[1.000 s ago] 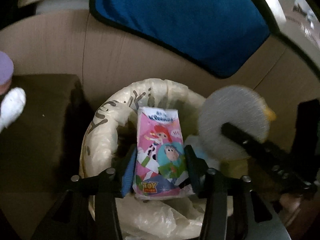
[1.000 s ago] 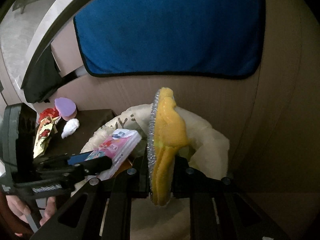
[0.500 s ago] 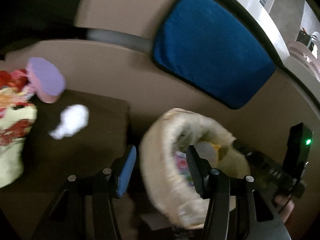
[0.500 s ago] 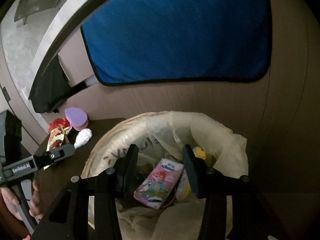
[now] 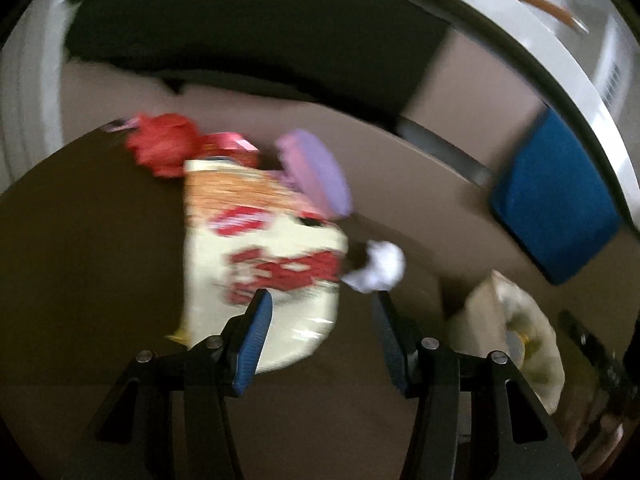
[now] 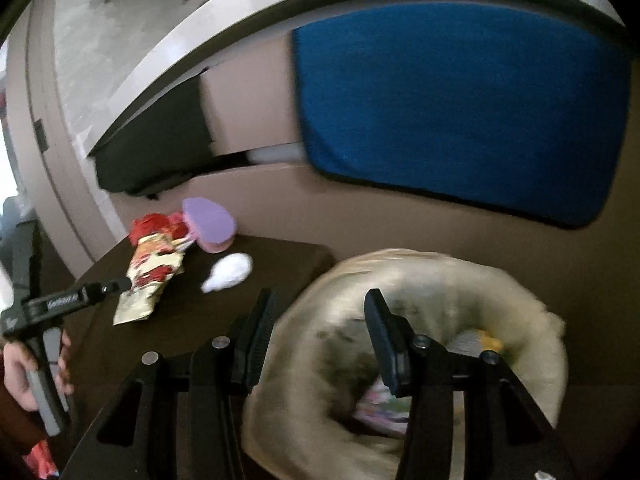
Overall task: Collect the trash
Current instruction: 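Move both grippers back toward the remaining trash on the table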
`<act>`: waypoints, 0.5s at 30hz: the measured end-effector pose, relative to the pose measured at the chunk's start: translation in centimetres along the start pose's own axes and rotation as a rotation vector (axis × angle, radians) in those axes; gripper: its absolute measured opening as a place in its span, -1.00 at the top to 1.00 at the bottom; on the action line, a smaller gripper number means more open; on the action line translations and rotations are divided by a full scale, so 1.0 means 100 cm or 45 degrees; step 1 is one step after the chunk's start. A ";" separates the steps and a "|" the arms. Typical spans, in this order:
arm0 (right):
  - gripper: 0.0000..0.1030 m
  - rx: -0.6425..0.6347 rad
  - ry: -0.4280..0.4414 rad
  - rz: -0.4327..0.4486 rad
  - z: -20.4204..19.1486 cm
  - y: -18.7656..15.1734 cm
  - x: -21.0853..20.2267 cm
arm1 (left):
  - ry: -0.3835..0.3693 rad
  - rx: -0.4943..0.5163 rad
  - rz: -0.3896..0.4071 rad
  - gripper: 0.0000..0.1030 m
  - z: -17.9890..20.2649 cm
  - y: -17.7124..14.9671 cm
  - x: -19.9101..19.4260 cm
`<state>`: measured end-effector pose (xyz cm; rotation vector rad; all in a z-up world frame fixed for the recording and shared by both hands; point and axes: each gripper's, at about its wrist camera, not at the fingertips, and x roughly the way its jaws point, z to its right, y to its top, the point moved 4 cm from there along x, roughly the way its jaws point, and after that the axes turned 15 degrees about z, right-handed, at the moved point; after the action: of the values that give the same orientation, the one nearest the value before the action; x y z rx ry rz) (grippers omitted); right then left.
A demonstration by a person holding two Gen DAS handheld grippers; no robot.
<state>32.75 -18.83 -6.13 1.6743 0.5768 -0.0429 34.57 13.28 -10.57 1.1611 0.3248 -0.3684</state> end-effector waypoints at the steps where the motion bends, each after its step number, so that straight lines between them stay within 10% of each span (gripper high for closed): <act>1: 0.15 -0.011 0.017 -0.010 -0.009 -0.001 0.005 | 0.014 -0.032 -0.003 -0.03 -0.014 0.004 -0.001; 15: 0.15 -0.106 0.136 -0.148 -0.083 -0.025 0.063 | 0.116 -0.113 0.170 -0.08 -0.126 0.083 0.049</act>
<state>34.80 -8.69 -8.89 1.5678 0.7465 -0.0134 41.93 27.38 -10.43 1.1074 0.3378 -0.1830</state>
